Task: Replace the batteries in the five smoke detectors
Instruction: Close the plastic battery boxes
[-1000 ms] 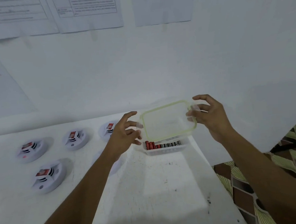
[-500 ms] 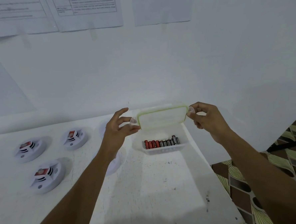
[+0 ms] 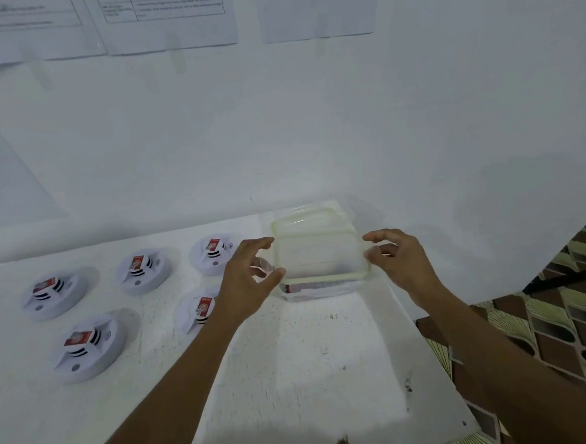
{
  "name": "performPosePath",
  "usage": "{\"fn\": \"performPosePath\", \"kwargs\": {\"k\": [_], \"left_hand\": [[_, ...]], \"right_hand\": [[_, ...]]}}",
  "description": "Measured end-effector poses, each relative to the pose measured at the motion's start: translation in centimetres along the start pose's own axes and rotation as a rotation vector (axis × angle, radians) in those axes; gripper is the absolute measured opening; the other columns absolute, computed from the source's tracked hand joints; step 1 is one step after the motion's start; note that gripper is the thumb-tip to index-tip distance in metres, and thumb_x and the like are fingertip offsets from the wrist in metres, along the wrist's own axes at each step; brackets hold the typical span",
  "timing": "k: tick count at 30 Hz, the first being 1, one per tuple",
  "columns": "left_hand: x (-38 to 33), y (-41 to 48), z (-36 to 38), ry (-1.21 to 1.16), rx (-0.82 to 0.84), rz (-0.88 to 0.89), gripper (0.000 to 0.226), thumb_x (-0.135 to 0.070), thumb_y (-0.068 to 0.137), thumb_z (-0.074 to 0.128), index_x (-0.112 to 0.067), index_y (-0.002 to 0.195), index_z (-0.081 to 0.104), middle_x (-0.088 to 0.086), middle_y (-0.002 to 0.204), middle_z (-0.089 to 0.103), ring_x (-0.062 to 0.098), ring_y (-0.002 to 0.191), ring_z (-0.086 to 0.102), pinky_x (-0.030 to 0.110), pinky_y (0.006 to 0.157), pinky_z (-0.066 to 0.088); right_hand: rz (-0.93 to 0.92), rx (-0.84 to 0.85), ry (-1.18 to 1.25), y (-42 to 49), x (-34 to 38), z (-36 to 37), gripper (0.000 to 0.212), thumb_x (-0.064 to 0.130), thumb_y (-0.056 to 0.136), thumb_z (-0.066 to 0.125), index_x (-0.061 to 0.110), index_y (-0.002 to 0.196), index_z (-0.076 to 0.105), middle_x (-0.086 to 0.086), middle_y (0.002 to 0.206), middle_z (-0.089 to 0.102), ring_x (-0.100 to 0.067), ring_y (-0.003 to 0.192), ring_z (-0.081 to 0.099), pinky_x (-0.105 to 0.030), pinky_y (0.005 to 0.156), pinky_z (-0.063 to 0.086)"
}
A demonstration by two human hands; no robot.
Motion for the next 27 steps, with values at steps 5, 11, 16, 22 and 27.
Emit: {"fn": "performPosePath", "kwargs": {"k": [5, 11, 16, 22, 27], "left_hand": [[0.2, -0.9, 0.3, 0.024, -0.001, 0.006, 0.057, -0.014, 0.074, 0.082, -0.017, 0.126, 0.057, -0.004, 0.115, 0.059, 0.014, 0.075, 0.063, 0.023, 0.069, 0.056], [1.1, -1.4, -0.2, -0.030, -0.045, -0.127, 0.053, -0.020, 0.075, 0.082, -0.024, 0.122, 0.057, -0.008, 0.113, 0.063, 0.005, 0.087, 0.063, 0.013, 0.073, 0.052], [1.1, -1.6, 0.0, -0.091, -0.077, -0.188, 0.049, -0.018, 0.073, 0.083, -0.021, 0.118, 0.062, -0.008, 0.102, 0.069, 0.000, 0.088, 0.066, 0.009, 0.076, 0.051], [0.9, -1.6, 0.6, -0.131, -0.121, -0.258, 0.043, -0.010, 0.077, 0.078, -0.014, 0.117, 0.062, -0.002, 0.108, 0.068, 0.002, 0.083, 0.069, 0.015, 0.070, 0.055], [0.7, -1.1, 0.3, -0.052, -0.044, -0.227, 0.044, -0.015, 0.079, 0.078, -0.017, 0.119, 0.060, -0.002, 0.111, 0.066, 0.008, 0.086, 0.068, 0.016, 0.071, 0.056]], "right_hand": [[0.047, -0.019, 0.012, -0.2, -0.5, -0.5, 0.026, 0.009, 0.084, 0.074, 0.025, 0.104, 0.073, 0.003, 0.113, 0.066, -0.017, 0.085, 0.067, -0.021, 0.067, 0.048], [0.058, 0.023, -0.018, -0.2, -0.8, 0.3, 0.018, 0.016, 0.088, 0.072, 0.023, 0.104, 0.073, 0.005, 0.108, 0.069, -0.011, 0.082, 0.066, -0.021, 0.068, 0.048], [0.067, -0.012, 0.046, -0.4, -1.5, 0.7, 0.019, 0.015, 0.089, 0.071, 0.024, 0.106, 0.073, 0.005, 0.098, 0.074, -0.014, 0.095, 0.069, -0.030, 0.089, 0.055], [0.088, -0.017, 0.074, -0.5, -1.8, 1.1, 0.018, 0.016, 0.091, 0.068, 0.024, 0.107, 0.072, 0.002, 0.098, 0.075, -0.019, 0.093, 0.070, -0.037, 0.086, 0.057], [0.049, -0.012, -0.047, -0.4, -1.0, 1.1, 0.019, 0.015, 0.093, 0.064, 0.025, 0.109, 0.068, -0.001, 0.105, 0.072, -0.015, 0.091, 0.067, -0.023, 0.075, 0.050]]}}
Point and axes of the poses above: each hand's wrist, its own y-axis towards the middle knuckle, its own z-axis out of the palm, x = y × z, the point moved 6 cm from there along y, towards the middle knuckle
